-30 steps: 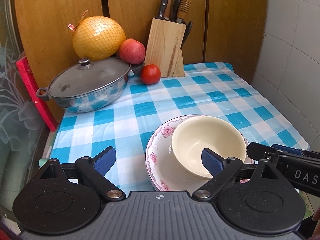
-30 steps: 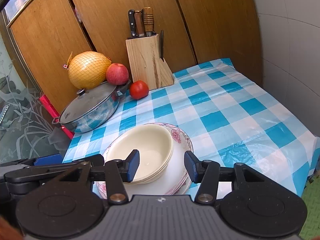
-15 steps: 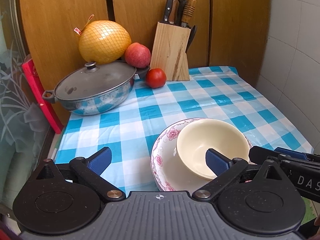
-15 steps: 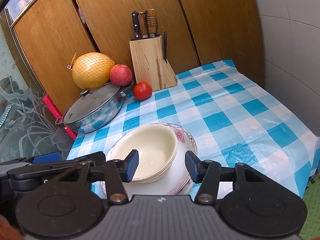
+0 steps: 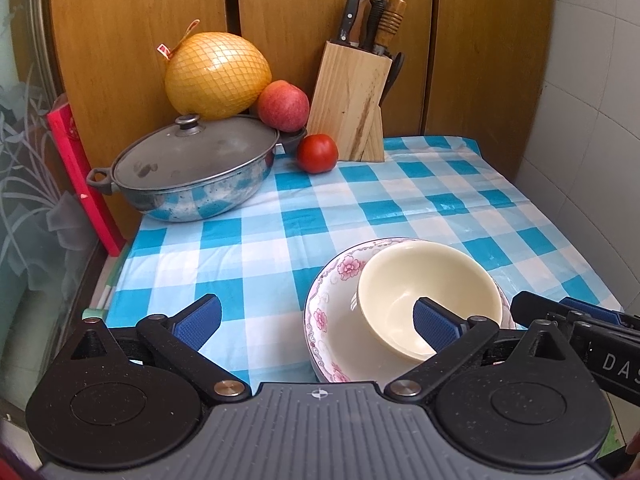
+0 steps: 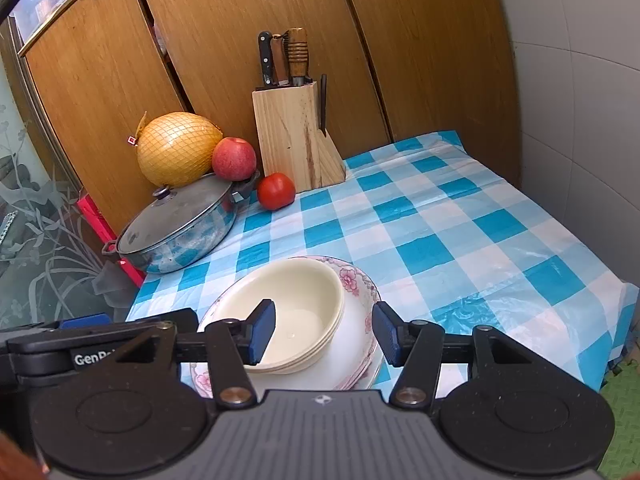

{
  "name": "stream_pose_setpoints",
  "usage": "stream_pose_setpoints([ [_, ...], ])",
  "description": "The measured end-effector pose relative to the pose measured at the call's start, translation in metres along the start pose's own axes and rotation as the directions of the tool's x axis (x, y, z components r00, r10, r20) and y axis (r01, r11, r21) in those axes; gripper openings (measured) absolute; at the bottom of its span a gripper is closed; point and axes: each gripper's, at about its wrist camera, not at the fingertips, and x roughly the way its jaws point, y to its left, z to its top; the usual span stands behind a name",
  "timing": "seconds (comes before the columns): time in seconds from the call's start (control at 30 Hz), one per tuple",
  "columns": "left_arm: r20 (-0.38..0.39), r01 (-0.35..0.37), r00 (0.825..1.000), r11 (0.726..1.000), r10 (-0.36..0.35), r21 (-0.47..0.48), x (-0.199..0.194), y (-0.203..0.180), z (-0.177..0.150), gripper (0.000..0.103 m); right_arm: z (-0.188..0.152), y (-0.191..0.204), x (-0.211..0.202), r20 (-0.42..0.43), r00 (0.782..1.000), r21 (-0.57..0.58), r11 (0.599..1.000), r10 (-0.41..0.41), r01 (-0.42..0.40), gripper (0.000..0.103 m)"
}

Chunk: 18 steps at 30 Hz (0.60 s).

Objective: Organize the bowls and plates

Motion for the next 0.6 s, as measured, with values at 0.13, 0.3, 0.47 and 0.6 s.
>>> stream_pose_setpoints([
  [0.13,-0.006,0.004,1.000,1.000,-0.004,0.005,0.0013,-0.0006,-0.0007,0.103,0.0000,0.0004,0.0014,-0.003,1.000,-0.002,1.000,-0.001,0.001,0.052],
  [0.3,-0.020,0.022,1.000,1.000,-0.022,0.002,0.0025,-0.0008,-0.0023,0.103,-0.0004,0.0006,0.0028,-0.010,1.000,-0.001,1.000,0.005,-0.005,0.053],
  [0.47,-0.023,0.021,1.000,1.000,-0.021,0.001,0.0022,-0.0014,-0.0034,0.103,-0.0013,0.0004,0.0031,-0.016,1.000,0.002,1.000,0.010,-0.010,0.053],
  [0.6,-0.029,0.019,0.999,1.000,-0.019,-0.001,0.0018,-0.0013,-0.0043,0.103,-0.0024,0.0001,0.0037,-0.020,1.000,0.002,1.000,0.011,-0.011,0.053],
])
